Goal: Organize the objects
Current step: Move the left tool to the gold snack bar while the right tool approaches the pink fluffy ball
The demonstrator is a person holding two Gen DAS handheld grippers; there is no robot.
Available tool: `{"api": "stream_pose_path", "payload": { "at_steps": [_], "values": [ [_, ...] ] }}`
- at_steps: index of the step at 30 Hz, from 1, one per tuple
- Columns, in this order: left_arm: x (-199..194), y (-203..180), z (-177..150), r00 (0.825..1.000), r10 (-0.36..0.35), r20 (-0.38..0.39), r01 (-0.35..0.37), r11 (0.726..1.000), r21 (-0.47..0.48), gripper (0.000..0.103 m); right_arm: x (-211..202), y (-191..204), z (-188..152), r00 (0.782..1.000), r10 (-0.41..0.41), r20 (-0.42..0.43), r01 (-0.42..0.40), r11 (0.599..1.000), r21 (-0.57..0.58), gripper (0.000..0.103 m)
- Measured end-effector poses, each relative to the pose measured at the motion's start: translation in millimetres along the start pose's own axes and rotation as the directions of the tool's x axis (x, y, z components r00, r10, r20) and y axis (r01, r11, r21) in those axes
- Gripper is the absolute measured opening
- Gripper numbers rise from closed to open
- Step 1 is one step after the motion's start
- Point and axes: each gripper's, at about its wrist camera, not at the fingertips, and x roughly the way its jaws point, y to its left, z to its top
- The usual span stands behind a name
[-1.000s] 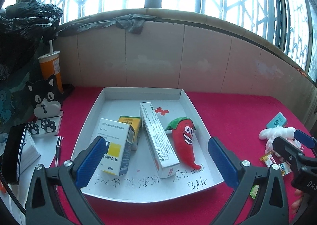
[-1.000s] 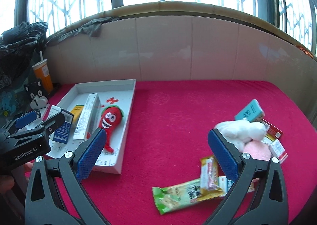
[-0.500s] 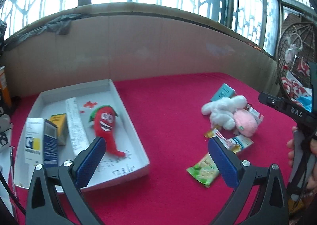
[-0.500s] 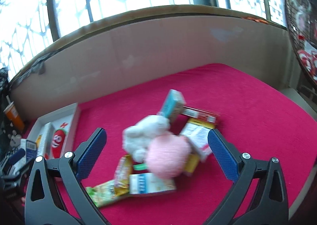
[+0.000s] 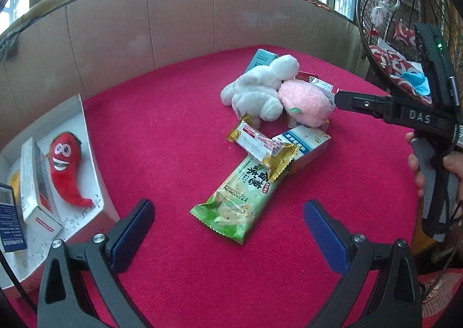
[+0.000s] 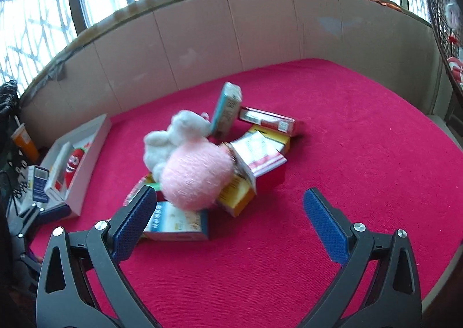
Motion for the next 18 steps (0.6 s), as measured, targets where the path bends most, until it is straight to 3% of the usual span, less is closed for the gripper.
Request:
{"api": "stream_pose_path", "payload": {
  "at_steps": [3, 6, 10, 16, 17, 18],
  "values": [
    [0, 3, 0, 1.0, -0.028, -0.002, 0.028, 0.999, -0.024, 0.103, 5, 3, 1, 1.0, -0.003, -0.001, 0.003, 1.0, -0.019, 0.092],
    [1, 4, 1, 1.0, -0.031, 0.002, 0.031, 0.999, -0.04, 0.103, 8, 11, 4, 0.999, 0.037, 0.003, -0.036, 0.999, -0.036, 0.09],
    [5, 6, 7, 0.999, -0.043, -0.008, 0.042, 0.997, -0.06, 0.103, 25, 33, 8, 0.997, 0.066, -0.029, -0.068, 0.994, -0.085, 0.075],
    [21, 13, 32, 0.993, -0.11, -0.038, 0.104, 0.986, -0.134, 0.103, 59, 49, 12, 0.996, 0.021, -0.082, -0.028, 0.996, -0.085, 0.073],
    [26, 13, 36, 0.991, -0.125, -0.045, 0.117, 0.982, -0.15, 0.103, 62, 50, 11, 0.996, 0.01, -0.087, -0.017, 0.996, -0.088, 0.069],
    [31, 12, 41, 0.989, -0.138, -0.053, 0.127, 0.978, -0.167, 0.103, 64, 51, 10, 0.996, 0.005, -0.091, -0.014, 0.996, -0.091, 0.055]
  ]
}}
